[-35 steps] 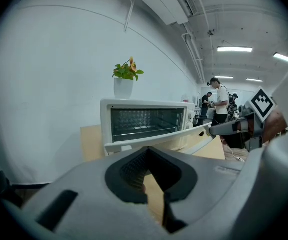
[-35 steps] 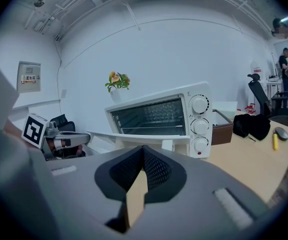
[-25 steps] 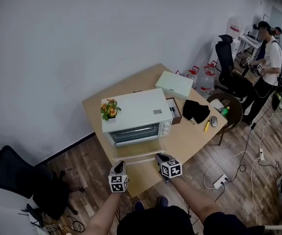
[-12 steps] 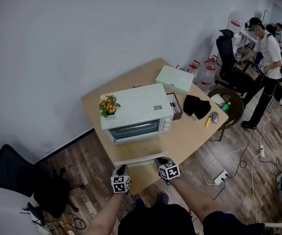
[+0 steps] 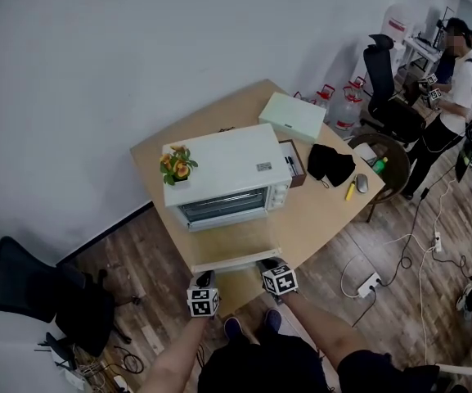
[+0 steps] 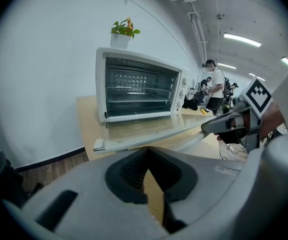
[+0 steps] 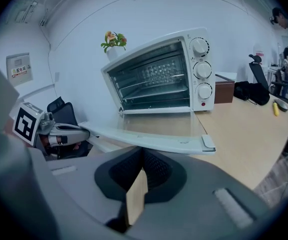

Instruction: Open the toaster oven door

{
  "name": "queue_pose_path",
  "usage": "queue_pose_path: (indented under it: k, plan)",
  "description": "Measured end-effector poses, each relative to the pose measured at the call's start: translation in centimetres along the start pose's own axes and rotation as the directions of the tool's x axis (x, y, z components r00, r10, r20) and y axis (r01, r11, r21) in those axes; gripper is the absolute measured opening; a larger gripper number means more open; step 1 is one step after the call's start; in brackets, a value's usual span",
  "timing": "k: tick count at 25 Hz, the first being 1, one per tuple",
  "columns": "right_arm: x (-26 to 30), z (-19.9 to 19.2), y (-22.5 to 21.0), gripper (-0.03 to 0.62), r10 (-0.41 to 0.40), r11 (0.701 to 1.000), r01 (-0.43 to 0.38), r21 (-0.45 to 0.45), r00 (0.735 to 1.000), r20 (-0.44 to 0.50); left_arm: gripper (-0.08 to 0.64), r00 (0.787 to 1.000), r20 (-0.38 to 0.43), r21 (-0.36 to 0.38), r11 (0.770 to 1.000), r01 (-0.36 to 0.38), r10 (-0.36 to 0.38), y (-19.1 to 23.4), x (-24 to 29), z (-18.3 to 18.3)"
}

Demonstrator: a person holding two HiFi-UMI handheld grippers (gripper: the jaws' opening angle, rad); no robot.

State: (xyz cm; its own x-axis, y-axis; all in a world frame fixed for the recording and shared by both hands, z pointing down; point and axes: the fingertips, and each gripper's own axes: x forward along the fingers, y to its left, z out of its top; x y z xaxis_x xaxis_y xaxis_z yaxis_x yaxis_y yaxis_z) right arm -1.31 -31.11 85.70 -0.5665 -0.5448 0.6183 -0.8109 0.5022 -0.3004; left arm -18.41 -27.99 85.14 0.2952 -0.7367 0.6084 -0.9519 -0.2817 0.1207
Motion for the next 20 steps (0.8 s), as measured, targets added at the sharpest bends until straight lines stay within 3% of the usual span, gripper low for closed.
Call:
queue_pose_path:
  k: [9,20]
  plan:
    - [0.5,-2.0,-0.8,0.012,-0.05,0.996,0.053,0.065,0.997,-0.053,-0.002,0.998,-0.059,-0.072,0.997,-0.018,0.014,0.0,0.9,-1.9]
    - [1.4,-4.5,-1.5,0.012,-0.033,0.993,0.048,0.109,0.991,-0.132,-0.002,0.984,-0.178,-0.175,0.984,-0.025,-0.007,0.3,2.2,-4.6]
